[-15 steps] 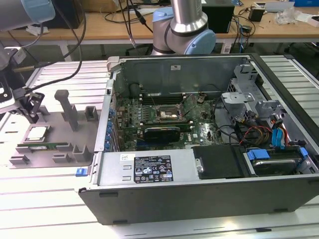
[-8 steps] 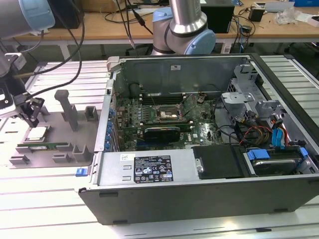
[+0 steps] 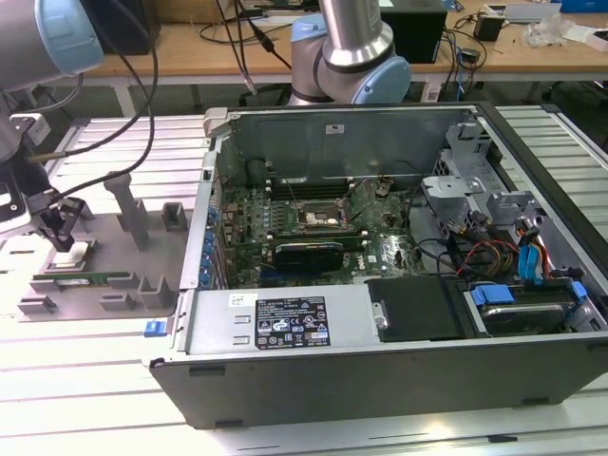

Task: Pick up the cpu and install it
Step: 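Pick up the cpu and move it towards the insertion slot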

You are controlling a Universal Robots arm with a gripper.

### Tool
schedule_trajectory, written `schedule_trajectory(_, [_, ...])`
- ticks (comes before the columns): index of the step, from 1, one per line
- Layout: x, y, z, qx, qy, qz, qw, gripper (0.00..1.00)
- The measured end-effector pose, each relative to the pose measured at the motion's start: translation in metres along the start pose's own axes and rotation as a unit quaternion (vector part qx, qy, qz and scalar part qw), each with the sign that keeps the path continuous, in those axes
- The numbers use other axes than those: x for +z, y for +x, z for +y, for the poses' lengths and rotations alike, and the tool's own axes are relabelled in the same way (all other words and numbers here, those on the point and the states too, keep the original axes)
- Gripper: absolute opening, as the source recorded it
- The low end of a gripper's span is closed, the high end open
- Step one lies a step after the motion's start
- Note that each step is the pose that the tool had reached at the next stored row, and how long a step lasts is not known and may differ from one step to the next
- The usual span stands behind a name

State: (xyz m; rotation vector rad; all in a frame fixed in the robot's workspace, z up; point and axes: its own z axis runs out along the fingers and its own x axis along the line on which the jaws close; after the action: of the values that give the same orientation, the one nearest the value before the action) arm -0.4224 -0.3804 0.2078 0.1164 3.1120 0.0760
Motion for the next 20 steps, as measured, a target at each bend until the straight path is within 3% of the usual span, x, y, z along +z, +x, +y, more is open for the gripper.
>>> schedule_trajectory(8, [0.0014,0.0002,-0.0001,0.0,0.0,0.0,1.0,0.11])
schedule_trajectory(9, [0.0014,0.0002,-0.0001,0.0,0.0,0.0,1.0,0.17])
schedule_trajectory(10, [0.0014,0.0001,-0.0001,0.0,0.0,0.0,1.0,0.17])
schedule_trajectory(15, [0.0016,0.0002,-0.0001,0.0,0.0,0.0,1.0,0.48])
schedule_trajectory(17, [0.0016,0.0002,-0.0001,0.0,0.0,0.0,1.0,0.48])
schedule_trajectory(18, [0.0016,0.0002,-0.0001,0.0,0.0,0.0,1.0,0.6])
schedule_trajectory(20, [0.0017,0.0002,-0.0001,0.0,0.0,0.0,1.0,0.66])
